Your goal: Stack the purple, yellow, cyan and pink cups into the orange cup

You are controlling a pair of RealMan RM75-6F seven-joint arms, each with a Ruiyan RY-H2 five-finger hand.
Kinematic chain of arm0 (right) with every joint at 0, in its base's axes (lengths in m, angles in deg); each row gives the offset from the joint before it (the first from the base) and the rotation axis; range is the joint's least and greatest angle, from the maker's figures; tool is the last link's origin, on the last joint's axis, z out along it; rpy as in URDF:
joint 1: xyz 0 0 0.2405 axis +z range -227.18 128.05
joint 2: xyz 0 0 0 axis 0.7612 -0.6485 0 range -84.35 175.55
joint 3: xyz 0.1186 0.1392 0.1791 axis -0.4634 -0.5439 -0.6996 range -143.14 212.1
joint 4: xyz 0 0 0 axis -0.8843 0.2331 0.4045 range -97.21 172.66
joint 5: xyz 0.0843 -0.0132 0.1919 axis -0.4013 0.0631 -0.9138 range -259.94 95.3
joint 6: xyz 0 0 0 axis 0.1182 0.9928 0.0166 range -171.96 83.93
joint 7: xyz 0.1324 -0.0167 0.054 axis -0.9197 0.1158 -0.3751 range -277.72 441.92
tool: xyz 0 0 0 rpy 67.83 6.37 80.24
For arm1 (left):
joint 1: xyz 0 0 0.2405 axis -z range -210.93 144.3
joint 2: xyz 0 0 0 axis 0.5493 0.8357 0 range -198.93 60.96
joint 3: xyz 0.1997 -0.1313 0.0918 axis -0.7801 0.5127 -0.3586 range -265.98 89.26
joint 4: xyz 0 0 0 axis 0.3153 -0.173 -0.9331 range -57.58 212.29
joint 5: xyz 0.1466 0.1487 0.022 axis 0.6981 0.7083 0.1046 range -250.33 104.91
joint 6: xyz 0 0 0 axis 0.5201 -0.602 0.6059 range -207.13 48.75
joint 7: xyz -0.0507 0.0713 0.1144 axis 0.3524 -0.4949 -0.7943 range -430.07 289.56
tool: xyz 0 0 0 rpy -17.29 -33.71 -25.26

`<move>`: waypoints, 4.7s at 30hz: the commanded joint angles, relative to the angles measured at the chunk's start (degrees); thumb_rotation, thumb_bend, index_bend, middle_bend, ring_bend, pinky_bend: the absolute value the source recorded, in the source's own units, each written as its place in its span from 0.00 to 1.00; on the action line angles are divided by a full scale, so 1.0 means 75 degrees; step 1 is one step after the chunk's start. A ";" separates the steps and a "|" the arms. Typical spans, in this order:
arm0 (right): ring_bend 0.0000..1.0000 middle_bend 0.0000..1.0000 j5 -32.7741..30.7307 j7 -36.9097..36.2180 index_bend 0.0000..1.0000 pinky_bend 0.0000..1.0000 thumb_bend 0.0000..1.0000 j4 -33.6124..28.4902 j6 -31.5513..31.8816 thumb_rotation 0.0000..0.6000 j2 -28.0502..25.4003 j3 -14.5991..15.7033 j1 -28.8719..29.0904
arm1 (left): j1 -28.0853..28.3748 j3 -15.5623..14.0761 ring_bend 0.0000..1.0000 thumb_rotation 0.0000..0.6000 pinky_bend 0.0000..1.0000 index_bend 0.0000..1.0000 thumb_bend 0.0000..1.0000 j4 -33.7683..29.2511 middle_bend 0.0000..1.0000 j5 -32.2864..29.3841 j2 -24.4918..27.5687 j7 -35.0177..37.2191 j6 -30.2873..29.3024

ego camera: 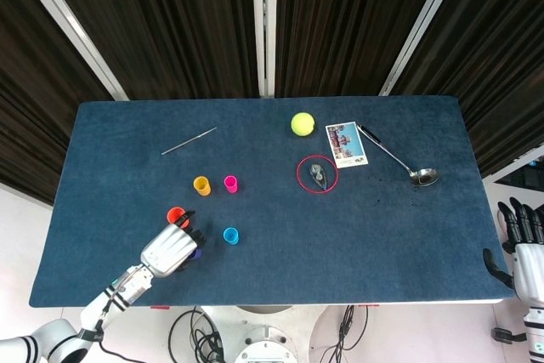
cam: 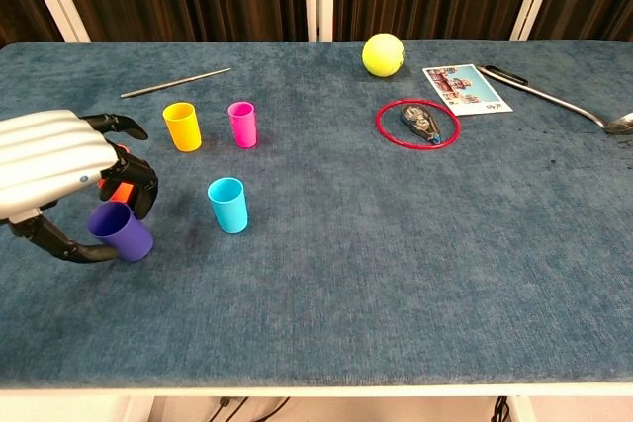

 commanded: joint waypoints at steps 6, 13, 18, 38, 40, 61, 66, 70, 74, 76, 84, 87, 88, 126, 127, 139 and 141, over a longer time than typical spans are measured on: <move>0.00 0.00 0.0041 -0.0106 0.00 0.00 0.31 0.0053 0.0092 1.00 -0.0011 -0.0006 -0.0041 | -0.0027 0.0086 0.53 1.00 0.16 0.53 0.24 -0.0411 0.51 0.0031 0.0264 -0.0184 -0.0266; 0.00 0.00 0.0100 -0.0198 0.00 0.00 0.31 0.0079 0.0192 1.00 -0.0035 -0.0018 -0.0074 | -0.0030 0.0503 0.53 1.00 0.16 0.53 0.24 -0.1059 0.51 -0.0208 0.0842 -0.0403 -0.0605; 0.00 0.00 0.0180 -0.0237 0.00 0.00 0.31 0.0101 0.0259 1.00 -0.0048 0.0001 -0.0098 | 0.0041 0.0879 0.53 1.00 0.16 0.53 0.24 -0.1108 0.51 -0.0820 0.1070 -0.0524 -0.0464; 0.00 0.00 0.0095 -0.0061 0.00 0.00 0.31 0.0034 0.0039 1.00 -0.0040 0.0012 -0.0029 | 0.0331 0.0898 0.52 1.00 0.16 0.53 0.24 -0.0285 0.51 -0.1385 0.0812 -0.0219 0.0114; 0.00 0.00 0.0094 -0.0047 0.00 0.00 0.31 0.0026 0.0030 1.00 -0.0034 0.0010 -0.0022 | 0.0340 0.0880 0.51 1.00 0.16 0.53 0.24 -0.0245 0.51 -0.1389 0.0805 -0.0169 0.0127; 0.00 0.00 0.0092 -0.0059 0.00 0.00 0.31 0.0035 0.0086 1.00 -0.0044 -0.0022 -0.0030 | 0.0539 0.1191 0.34 1.00 0.15 0.33 0.22 0.0124 0.33 -0.1315 0.0588 0.0670 -0.0240; 0.00 0.00 0.0156 -0.0007 0.00 0.00 0.31 -0.0044 0.0106 1.00 -0.0057 -0.0012 -0.0019 | 0.0985 0.1893 0.34 1.00 0.16 0.33 0.21 -0.0010 0.33 -0.2166 0.0441 0.0734 0.0233; 0.00 0.00 0.0189 -0.0010 0.00 0.00 0.31 -0.0068 0.0146 1.00 -0.0058 -0.0002 -0.0033 | 0.1465 0.2337 0.34 1.00 0.16 0.33 0.21 0.0193 0.33 -0.3426 0.0100 0.0421 0.1128; 0.00 0.00 0.0146 -0.0097 0.00 0.00 0.31 -0.0030 0.0162 1.00 -0.0077 -0.0012 -0.0057 | 0.1848 0.2418 0.34 1.00 0.15 0.33 0.21 0.0636 0.33 -0.4105 -0.0285 -0.0152 0.1553; 0.00 0.00 0.0142 -0.0146 0.00 0.00 0.31 -0.0013 0.0179 1.00 -0.0101 -0.0022 -0.0065 | 0.1982 0.2394 0.34 1.00 0.15 0.33 0.21 0.0820 0.33 -0.4325 -0.0448 -0.0392 0.1678; 0.00 0.00 0.0182 -0.0296 0.00 0.00 0.31 -0.0049 0.0295 1.00 -0.0228 -0.0072 -0.0089 | 0.2351 0.2122 0.34 1.00 0.16 0.32 0.20 0.1367 0.32 -0.4900 -0.0840 -0.0758 0.2254; 0.00 0.00 0.0193 -0.0308 0.00 0.00 0.31 -0.0058 0.0300 1.00 -0.0242 -0.0073 -0.0088 | 0.2419 0.2009 0.34 1.00 0.16 0.32 0.20 0.1506 0.32 -0.4959 -0.0927 -0.0857 0.2313; 0.00 0.00 0.0186 -0.0306 0.00 0.00 0.31 -0.0052 0.0283 1.00 -0.0240 -0.0071 -0.0084 | 0.2440 0.1979 0.34 1.00 0.16 0.32 0.20 0.1543 0.32 -0.4984 -0.0953 -0.0878 0.2326; 0.00 0.00 0.0115 -0.0422 0.00 0.00 0.31 0.0043 0.0141 1.00 -0.0243 -0.0065 -0.0042 | 0.2051 0.1920 0.57 1.00 0.20 0.51 0.29 -0.0509 0.50 -0.5116 0.0636 -0.0697 0.1321; 0.00 0.00 0.0121 -0.0425 0.00 0.00 0.31 0.0053 0.0132 1.00 -0.0240 -0.0058 -0.0039 | 0.1961 0.1820 0.57 1.00 0.20 0.51 0.29 -0.0789 0.50 -0.5136 0.0842 -0.0815 0.1250; 0.00 0.00 0.0300 -0.0275 0.00 0.00 0.31 0.0078 0.0062 1.00 -0.0132 0.0057 0.0011 | 0.1319 0.1038 0.57 1.00 0.19 0.51 0.29 -0.1829 0.50 -0.5019 0.1322 -0.1392 0.0559; 0.00 0.00 0.0309 -0.0265 0.00 0.00 0.31 0.0079 0.0077 1.00 -0.0137 0.0060 0.0006 | 0.1249 0.0975 0.57 1.00 0.19 0.51 0.29 -0.1807 0.50 -0.4990 0.1273 -0.1375 0.0503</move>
